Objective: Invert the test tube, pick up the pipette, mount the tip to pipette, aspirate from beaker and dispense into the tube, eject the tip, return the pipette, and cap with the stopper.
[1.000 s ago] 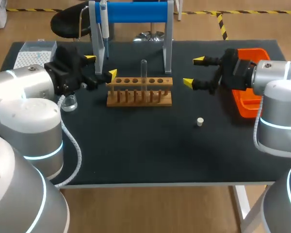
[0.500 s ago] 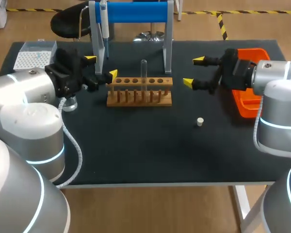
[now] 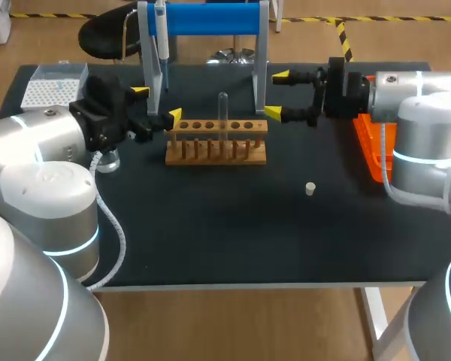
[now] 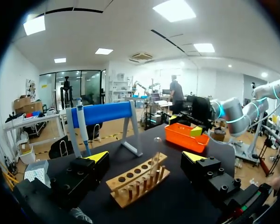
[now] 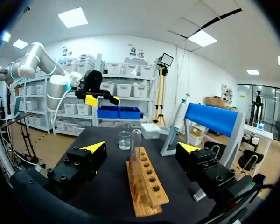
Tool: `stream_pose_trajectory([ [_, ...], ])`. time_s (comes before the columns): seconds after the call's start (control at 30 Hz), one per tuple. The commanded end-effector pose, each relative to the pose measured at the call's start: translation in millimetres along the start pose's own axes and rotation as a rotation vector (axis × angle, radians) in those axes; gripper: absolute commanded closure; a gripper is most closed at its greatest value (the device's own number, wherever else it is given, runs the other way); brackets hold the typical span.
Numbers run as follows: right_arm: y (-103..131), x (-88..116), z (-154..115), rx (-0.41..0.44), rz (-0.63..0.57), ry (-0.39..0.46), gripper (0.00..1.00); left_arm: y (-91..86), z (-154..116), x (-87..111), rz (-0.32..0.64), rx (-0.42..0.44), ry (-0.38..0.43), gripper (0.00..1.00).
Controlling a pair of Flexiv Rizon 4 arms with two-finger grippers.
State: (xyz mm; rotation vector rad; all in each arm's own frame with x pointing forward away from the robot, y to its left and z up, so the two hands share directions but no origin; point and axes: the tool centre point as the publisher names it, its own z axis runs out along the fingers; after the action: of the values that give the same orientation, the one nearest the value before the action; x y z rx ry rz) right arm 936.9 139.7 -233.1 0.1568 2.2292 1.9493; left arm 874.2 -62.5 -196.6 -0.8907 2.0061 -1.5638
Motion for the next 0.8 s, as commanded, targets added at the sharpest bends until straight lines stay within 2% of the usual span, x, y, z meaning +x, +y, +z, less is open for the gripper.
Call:
stream_pose_trajectory([
  [0.03, -7.9, -13.4, 14.7, -0.042, -0.001, 0.137, 0.00, 0.6, -0.6, 0.0, -0.001, 0.002, 0.001, 0.00],
  [0.33, -14.8, -8.7, 36.8, -0.081, -0.001, 0.255, 0.00, 0.6, -0.6, 0.0, -0.001, 0.002, 0.001, 0.00],
  [0.8, -22.6, -3.8, 68.7, -0.091, 0.047, 0.279, 0.00, 0.6, -0.6, 0.0, -0.001, 0.002, 0.001, 0.00],
])
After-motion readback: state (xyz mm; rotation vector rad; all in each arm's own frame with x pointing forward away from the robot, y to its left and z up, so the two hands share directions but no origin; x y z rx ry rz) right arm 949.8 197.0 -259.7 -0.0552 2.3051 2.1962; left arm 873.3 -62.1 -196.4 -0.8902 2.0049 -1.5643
